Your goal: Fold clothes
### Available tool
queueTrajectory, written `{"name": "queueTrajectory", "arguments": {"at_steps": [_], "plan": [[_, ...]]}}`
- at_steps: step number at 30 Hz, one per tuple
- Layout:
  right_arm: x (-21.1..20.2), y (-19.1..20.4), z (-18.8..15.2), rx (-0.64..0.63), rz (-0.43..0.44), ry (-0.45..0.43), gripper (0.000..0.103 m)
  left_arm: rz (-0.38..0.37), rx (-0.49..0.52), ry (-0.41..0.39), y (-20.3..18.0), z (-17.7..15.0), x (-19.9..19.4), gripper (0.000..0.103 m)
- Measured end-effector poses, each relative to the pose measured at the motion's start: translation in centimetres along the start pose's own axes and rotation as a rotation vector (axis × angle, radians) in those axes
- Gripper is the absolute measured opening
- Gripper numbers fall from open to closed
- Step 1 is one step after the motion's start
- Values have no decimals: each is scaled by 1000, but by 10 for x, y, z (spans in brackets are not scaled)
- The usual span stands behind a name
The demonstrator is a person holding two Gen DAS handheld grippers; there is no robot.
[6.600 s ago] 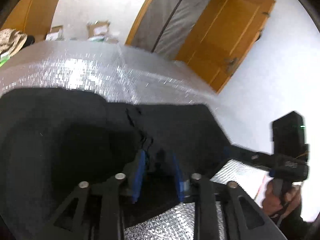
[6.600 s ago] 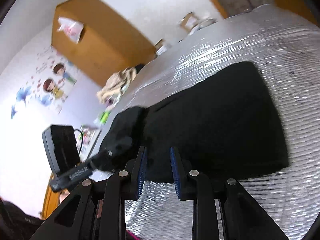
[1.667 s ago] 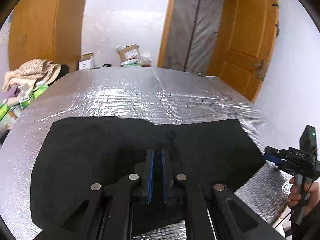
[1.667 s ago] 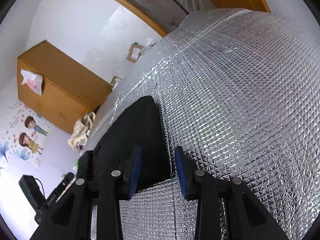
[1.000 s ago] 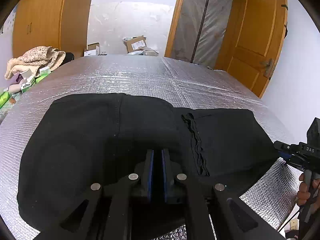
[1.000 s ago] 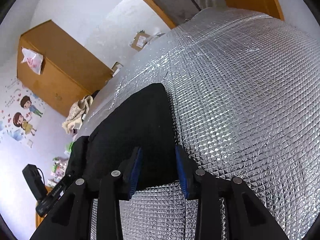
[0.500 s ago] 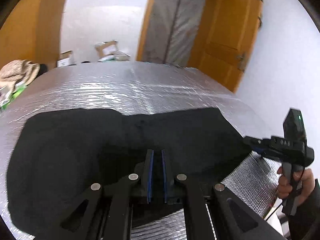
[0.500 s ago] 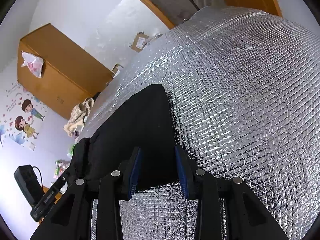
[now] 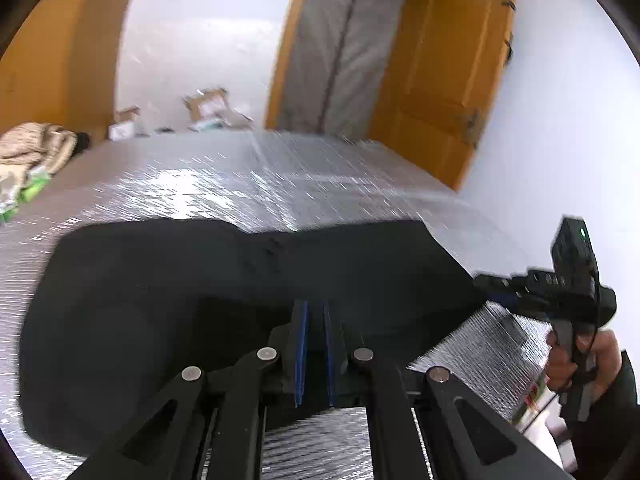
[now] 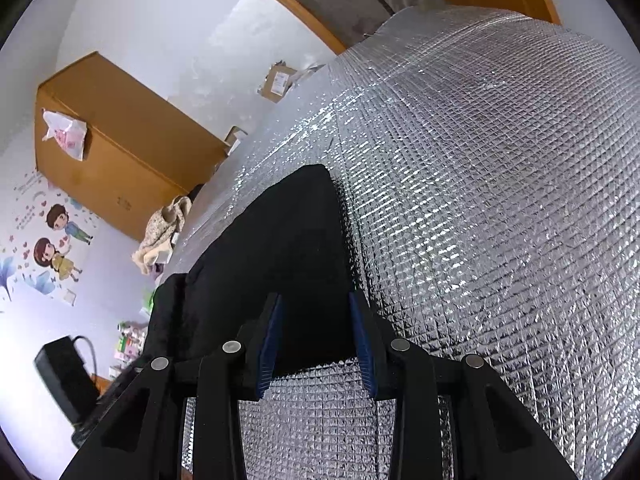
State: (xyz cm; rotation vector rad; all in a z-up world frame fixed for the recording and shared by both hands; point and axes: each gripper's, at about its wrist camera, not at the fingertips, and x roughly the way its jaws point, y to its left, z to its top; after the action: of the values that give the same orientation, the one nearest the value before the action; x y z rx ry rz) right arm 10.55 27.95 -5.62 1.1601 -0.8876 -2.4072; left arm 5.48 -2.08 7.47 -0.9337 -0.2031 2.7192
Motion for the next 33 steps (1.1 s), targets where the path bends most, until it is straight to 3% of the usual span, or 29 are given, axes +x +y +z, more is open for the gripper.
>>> {"name": "queueTrajectory", "arguments": {"at_steps": [3, 6, 25, 31, 33], "plan": [[-2, 1, -2, -7, -3, 6, 35, 67, -42, 2, 21, -1, -1, 7], [-2, 0, -2, -10, -1, 7, 35, 101, -87, 60, 37, -7, 13, 7], [5, 0, 3, -8, 25, 50, 35, 74, -104, 43, 44, -16, 20, 8], [12, -4, 12, 12, 6, 56, 27, 63, -113, 41, 44, -18, 19, 8], [14, -5, 14, 18, 1, 55, 19, 62, -114, 41, 44, -18, 19, 8]]}}
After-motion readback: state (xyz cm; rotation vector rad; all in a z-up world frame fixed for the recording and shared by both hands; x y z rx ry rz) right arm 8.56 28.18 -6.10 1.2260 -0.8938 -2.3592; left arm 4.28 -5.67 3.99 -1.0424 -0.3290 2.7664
